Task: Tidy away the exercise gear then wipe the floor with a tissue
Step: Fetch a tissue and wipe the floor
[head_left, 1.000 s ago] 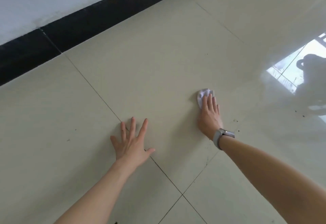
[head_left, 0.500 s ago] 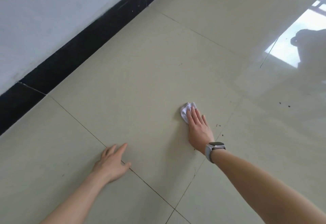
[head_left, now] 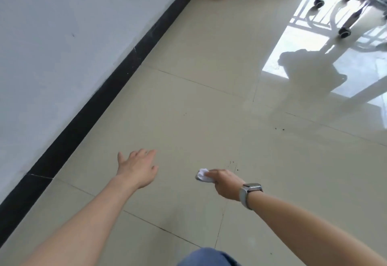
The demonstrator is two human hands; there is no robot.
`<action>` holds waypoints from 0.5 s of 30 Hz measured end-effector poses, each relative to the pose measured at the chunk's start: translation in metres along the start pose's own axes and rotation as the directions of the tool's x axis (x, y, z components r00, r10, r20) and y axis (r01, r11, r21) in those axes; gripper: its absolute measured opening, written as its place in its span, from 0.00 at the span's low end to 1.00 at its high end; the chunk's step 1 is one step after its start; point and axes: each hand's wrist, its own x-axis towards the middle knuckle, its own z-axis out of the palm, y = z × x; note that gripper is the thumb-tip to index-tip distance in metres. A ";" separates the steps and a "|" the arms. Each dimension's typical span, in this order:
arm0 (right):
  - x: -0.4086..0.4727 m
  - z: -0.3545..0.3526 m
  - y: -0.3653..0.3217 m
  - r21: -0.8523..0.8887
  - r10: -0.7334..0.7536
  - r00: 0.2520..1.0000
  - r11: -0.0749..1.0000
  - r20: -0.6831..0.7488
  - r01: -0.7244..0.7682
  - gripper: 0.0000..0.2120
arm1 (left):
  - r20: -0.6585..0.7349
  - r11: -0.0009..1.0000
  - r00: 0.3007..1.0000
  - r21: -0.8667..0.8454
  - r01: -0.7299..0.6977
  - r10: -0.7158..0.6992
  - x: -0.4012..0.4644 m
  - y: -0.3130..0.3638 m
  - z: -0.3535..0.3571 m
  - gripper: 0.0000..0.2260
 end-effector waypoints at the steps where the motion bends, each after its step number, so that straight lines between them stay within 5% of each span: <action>1: -0.006 -0.021 -0.006 0.046 0.082 0.995 0.996 -0.052 -0.080 0.27 | -0.018 0.999 0.999 -0.018 -0.027 0.027 -0.003 0.005 -0.017 0.23; 8: -0.071 -0.153 -0.067 0.355 0.454 0.852 0.866 -0.260 -0.353 0.16 | -0.049 0.981 0.986 -0.111 -0.161 0.157 -0.062 0.013 -0.146 0.22; 15: -0.085 -0.208 -0.073 0.517 0.627 0.741 0.729 -0.240 -0.449 0.15 | -0.012 0.975 0.987 -0.153 -0.160 0.160 -0.044 0.015 -0.224 0.22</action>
